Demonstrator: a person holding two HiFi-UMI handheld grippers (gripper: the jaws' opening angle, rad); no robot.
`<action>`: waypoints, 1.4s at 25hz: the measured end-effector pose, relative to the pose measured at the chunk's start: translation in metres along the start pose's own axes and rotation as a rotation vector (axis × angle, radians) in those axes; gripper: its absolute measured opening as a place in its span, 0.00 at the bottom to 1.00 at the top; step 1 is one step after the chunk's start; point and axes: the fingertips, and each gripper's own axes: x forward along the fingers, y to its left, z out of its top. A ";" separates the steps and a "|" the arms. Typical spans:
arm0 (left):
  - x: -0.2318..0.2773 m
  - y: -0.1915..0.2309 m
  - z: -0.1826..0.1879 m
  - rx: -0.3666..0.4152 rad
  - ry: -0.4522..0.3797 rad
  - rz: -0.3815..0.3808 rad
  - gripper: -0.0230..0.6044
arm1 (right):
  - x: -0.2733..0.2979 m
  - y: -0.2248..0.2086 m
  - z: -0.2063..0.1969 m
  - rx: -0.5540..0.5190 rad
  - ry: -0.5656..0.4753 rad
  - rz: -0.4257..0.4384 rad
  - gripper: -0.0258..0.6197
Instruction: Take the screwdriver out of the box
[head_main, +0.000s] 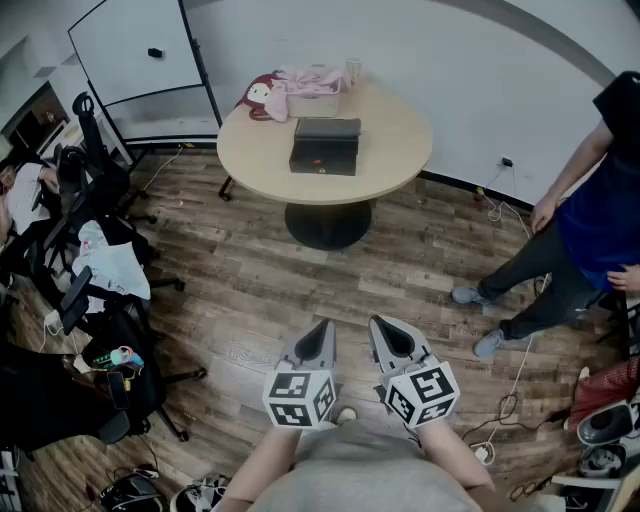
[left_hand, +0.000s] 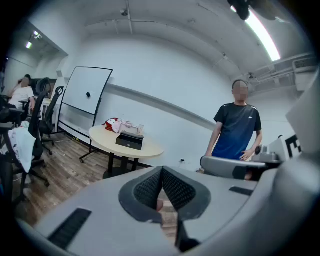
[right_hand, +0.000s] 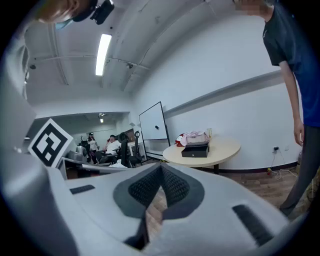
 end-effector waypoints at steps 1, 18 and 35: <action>-0.005 -0.002 -0.003 -0.003 -0.004 0.010 0.04 | -0.004 0.002 -0.001 -0.001 0.002 0.006 0.04; -0.047 0.010 0.000 -0.028 -0.047 0.050 0.04 | -0.017 0.046 -0.007 -0.045 0.000 0.058 0.04; -0.030 -0.004 0.002 -0.026 -0.051 0.052 0.04 | -0.021 0.025 -0.006 -0.003 -0.020 0.062 0.04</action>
